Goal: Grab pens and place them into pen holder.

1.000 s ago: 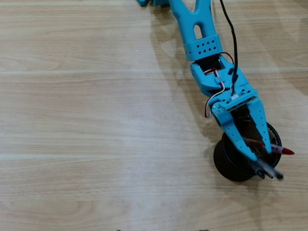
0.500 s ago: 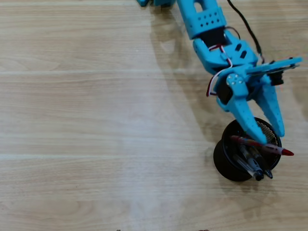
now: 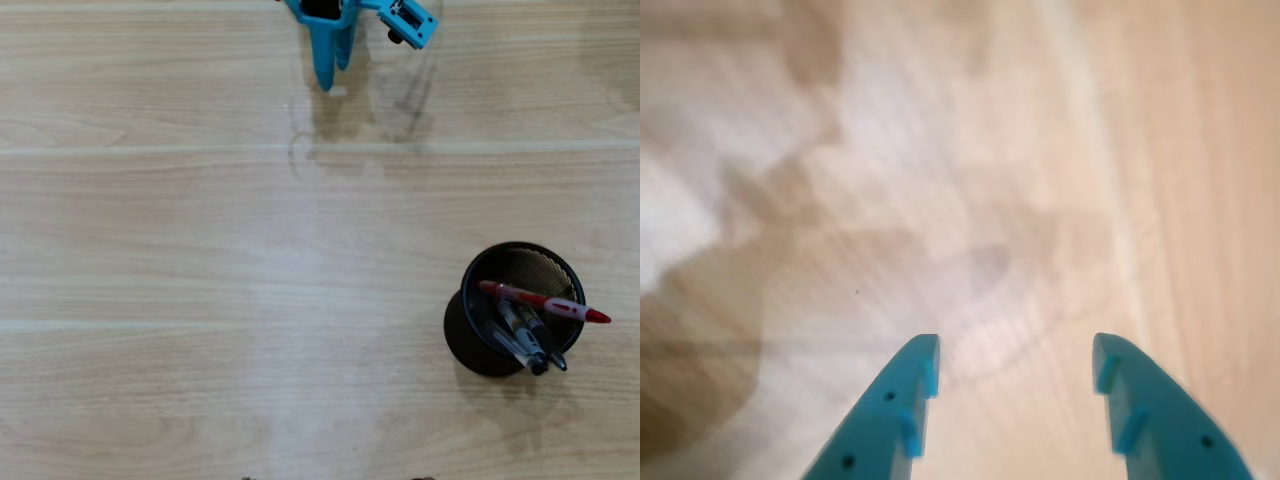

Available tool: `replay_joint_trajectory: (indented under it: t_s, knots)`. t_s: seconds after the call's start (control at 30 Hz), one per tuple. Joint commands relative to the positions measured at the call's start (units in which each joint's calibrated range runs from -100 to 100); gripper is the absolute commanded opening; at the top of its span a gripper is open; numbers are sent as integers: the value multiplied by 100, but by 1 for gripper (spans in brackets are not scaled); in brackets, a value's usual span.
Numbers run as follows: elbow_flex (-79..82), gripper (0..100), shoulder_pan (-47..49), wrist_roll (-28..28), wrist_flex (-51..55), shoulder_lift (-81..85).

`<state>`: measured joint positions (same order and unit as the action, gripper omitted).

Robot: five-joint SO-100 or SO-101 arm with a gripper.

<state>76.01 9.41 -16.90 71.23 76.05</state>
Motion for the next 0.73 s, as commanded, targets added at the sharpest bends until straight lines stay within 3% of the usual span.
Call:
replay_joint_trajectory:
  t_s: [0.0, 0.17, 0.37, 0.7]
  knots:
    - [960, 16, -95, 206, 969, 2395]
    - [942, 11, -151, 216, 823, 1744]
    - [1657, 11, -127, 221, -71, 1727]
    - [1820, 11, -135, 221, -80, 2370]
